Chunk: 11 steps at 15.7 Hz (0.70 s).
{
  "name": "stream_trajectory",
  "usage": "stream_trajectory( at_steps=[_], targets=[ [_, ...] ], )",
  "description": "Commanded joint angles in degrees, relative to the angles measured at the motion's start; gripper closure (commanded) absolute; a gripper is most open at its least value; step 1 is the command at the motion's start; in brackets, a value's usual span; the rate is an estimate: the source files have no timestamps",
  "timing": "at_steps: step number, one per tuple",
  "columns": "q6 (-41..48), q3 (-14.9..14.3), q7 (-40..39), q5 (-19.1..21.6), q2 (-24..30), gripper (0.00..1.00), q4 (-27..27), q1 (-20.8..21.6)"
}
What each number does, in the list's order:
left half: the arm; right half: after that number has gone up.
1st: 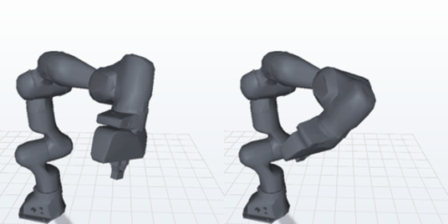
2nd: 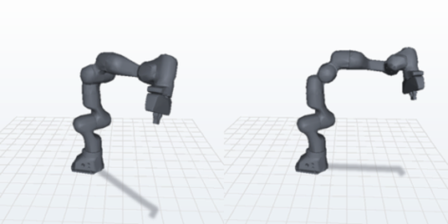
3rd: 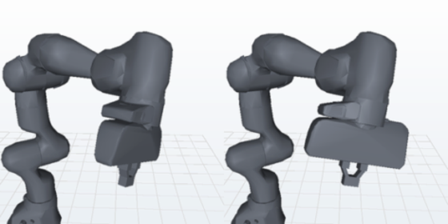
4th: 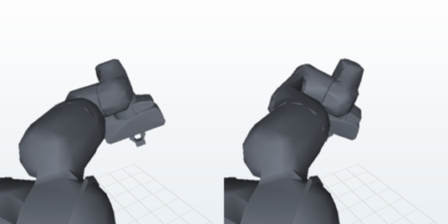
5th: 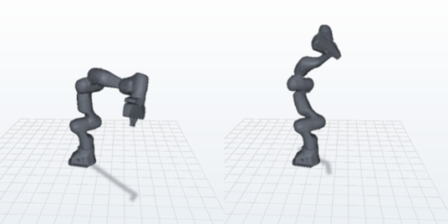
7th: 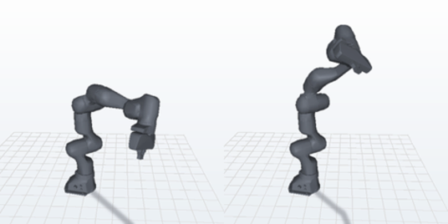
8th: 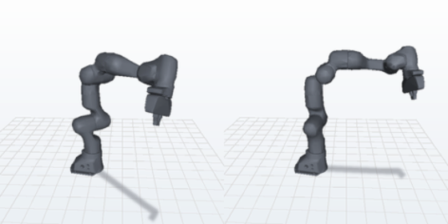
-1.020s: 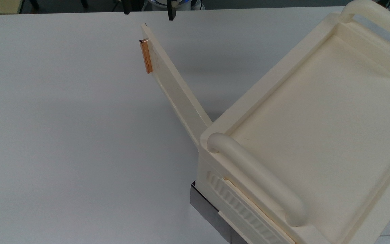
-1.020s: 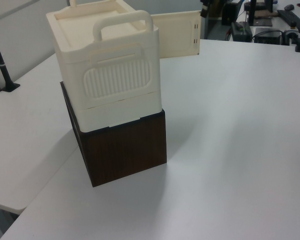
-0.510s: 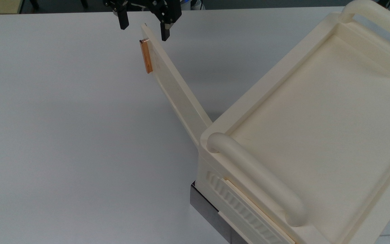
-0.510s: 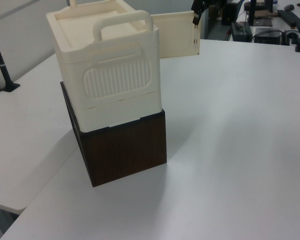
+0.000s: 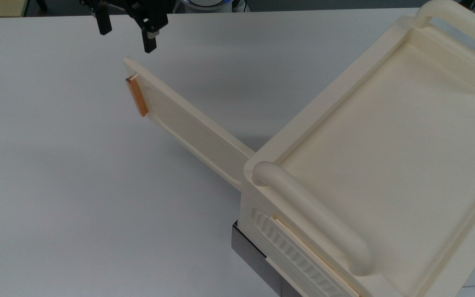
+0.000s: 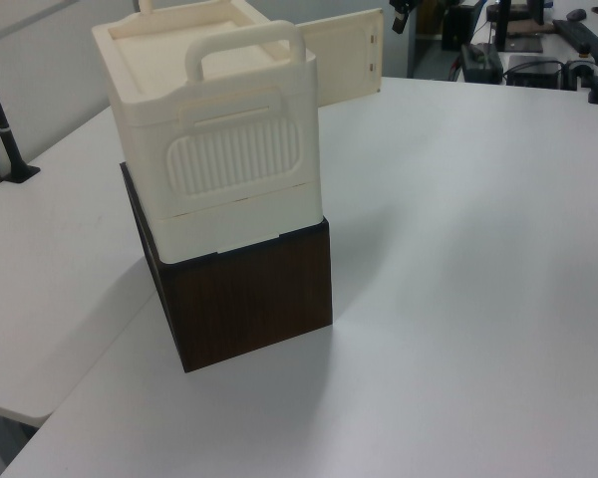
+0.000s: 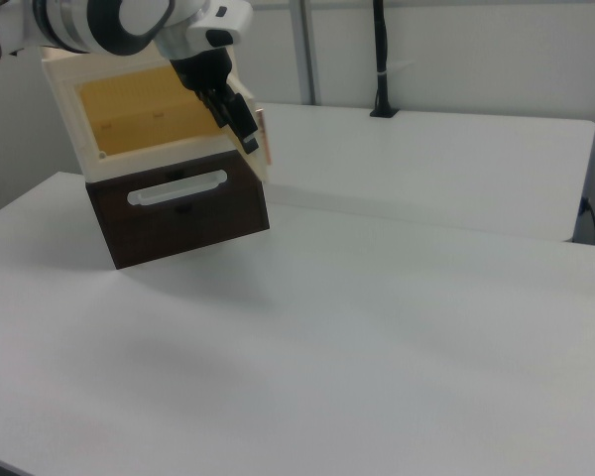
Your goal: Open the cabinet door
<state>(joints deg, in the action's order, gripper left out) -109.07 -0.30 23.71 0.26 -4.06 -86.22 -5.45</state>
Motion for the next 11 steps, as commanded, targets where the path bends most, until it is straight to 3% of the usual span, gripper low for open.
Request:
stream_trajectory(
  at_steps=[1,11],
  targets=[
    [-0.27,0.03,-3.92,-1.06,1.16,0.0,-0.35,-0.09],
    [16.33,0.21,-21.66,-0.88,6.17,0.0,-1.23,0.7]
  ],
)
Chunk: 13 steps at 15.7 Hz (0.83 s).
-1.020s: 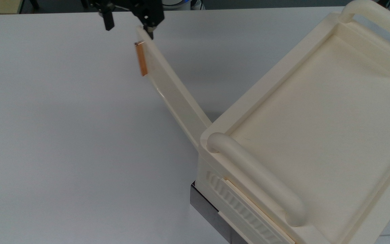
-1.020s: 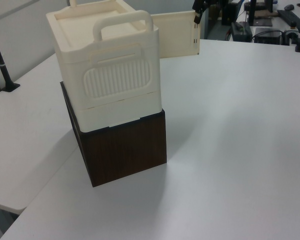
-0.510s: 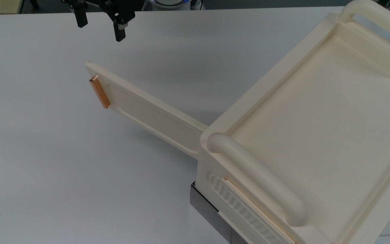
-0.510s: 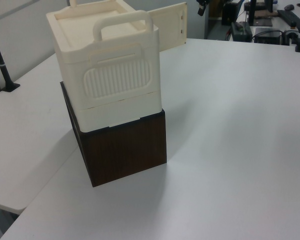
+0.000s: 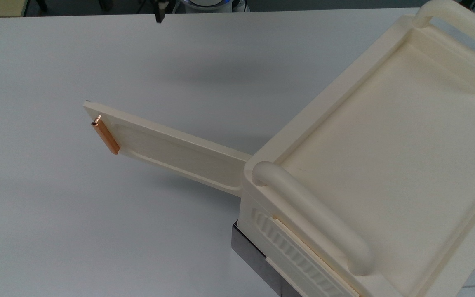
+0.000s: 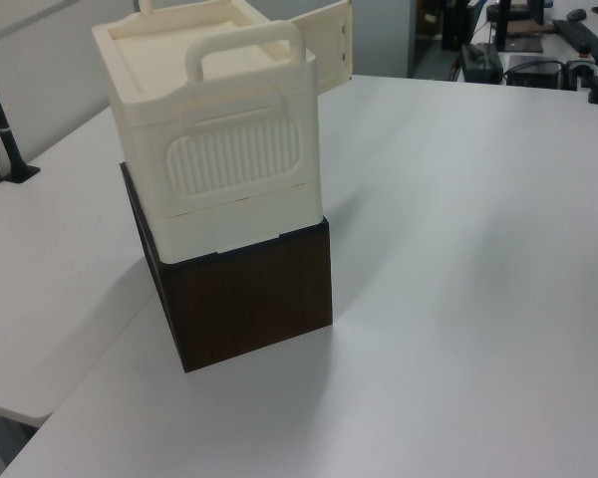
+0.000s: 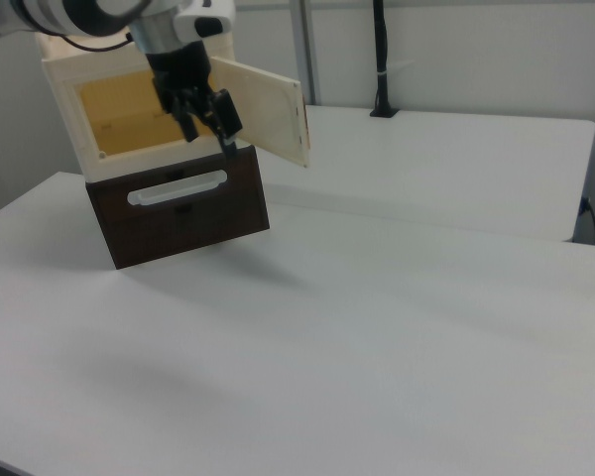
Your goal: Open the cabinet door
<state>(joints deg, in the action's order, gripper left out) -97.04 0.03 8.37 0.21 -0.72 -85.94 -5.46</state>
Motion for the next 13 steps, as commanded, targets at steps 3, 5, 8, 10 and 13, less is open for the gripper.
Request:
stream_trajectory(
  at_steps=[3,5,8,10,13],
  targets=[
    [6.69,-0.21,-11.79,-0.3,4.41,0.0,-3.52,0.8],
    [6.86,-0.21,-11.36,-0.3,4.94,0.0,-4.23,2.81],
    [6.34,-0.29,-11.27,-0.38,4.41,0.0,-4.58,4.32],
    [6.07,-0.47,-11.27,-0.38,4.23,0.0,-4.58,4.41],
    [5.72,-1.0,-11.89,-0.3,4.23,0.0,-4.41,4.41]
  ],
)
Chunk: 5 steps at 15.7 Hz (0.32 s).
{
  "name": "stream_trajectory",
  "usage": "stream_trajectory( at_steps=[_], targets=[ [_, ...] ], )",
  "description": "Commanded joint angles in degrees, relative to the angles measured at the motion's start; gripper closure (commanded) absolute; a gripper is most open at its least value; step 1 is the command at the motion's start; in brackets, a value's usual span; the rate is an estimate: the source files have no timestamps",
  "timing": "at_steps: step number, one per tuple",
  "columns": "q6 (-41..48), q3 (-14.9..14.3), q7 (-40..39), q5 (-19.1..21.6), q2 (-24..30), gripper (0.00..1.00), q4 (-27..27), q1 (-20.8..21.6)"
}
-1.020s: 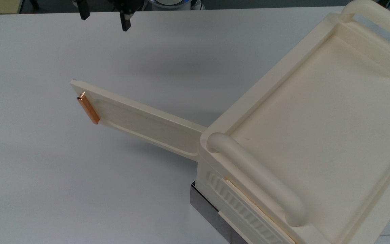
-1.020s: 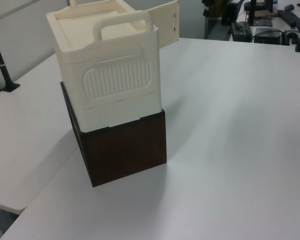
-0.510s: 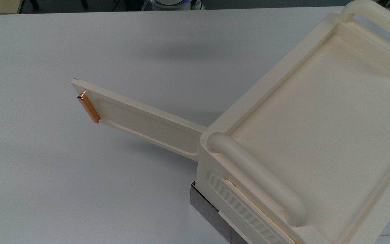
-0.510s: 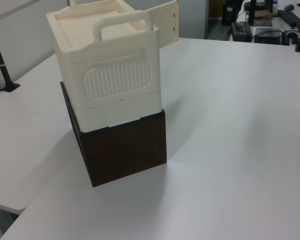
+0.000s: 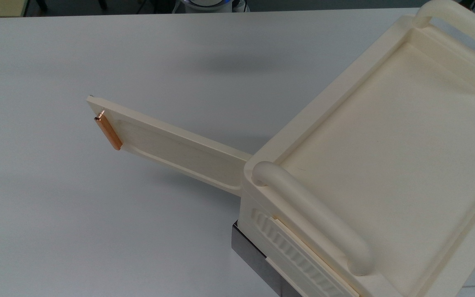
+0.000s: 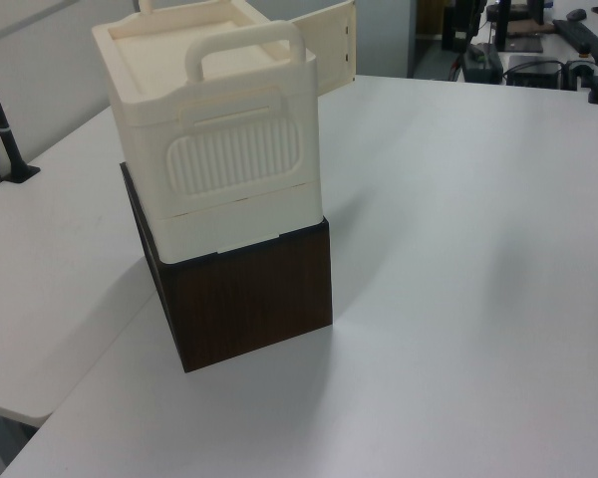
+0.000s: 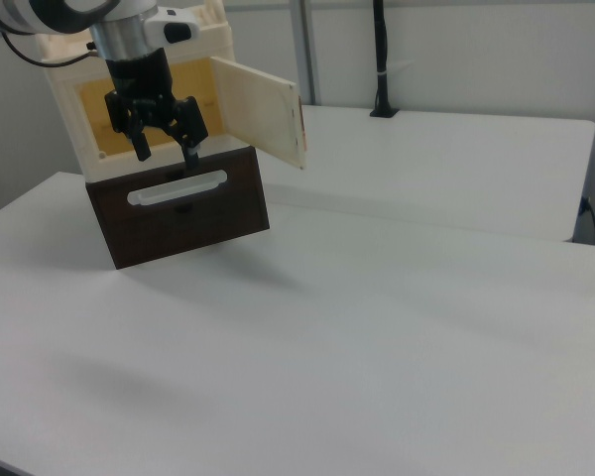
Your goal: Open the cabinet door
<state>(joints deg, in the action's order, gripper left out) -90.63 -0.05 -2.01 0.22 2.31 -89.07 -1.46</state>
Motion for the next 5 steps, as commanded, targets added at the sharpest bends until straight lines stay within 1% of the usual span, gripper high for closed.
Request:
stream_trajectory(
  at_steps=[1,5],
  targets=[
    [-0.6,-0.91,-1.15,-0.31,1.3,0.0,-1.28,0.41],
    [-0.34,-0.91,-1.24,-0.31,1.3,0.0,-1.28,0.41]
  ],
)
